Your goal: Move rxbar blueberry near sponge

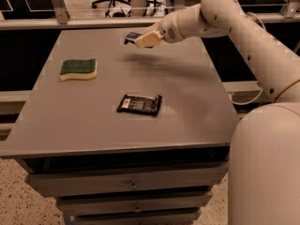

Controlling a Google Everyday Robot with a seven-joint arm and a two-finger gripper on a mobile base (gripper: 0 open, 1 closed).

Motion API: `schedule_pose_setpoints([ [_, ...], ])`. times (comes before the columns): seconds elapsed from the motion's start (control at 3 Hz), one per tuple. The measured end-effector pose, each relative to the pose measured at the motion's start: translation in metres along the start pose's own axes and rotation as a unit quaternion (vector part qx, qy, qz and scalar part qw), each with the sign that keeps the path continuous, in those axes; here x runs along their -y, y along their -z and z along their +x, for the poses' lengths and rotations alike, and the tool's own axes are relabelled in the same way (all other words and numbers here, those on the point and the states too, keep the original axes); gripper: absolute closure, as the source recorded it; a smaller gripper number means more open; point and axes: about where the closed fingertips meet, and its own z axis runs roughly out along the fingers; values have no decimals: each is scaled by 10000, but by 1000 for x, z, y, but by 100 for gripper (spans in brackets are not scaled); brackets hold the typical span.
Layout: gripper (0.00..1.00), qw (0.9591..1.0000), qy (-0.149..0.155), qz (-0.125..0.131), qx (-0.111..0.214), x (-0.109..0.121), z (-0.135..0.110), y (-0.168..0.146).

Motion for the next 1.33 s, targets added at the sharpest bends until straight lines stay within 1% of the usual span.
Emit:
schedule_pose_setpoints([
  [0.33, 100, 9996, 31, -209, -160, -43, 3, -15],
  [0.67, 100, 9985, 63, -445, -311, -79, 13, -35],
  [1.0, 100, 9975, 107, -601, -343, -97, 15, -45],
  [1.33, 84, 9952, 105, -871, -441, -122, 15, -55],
])
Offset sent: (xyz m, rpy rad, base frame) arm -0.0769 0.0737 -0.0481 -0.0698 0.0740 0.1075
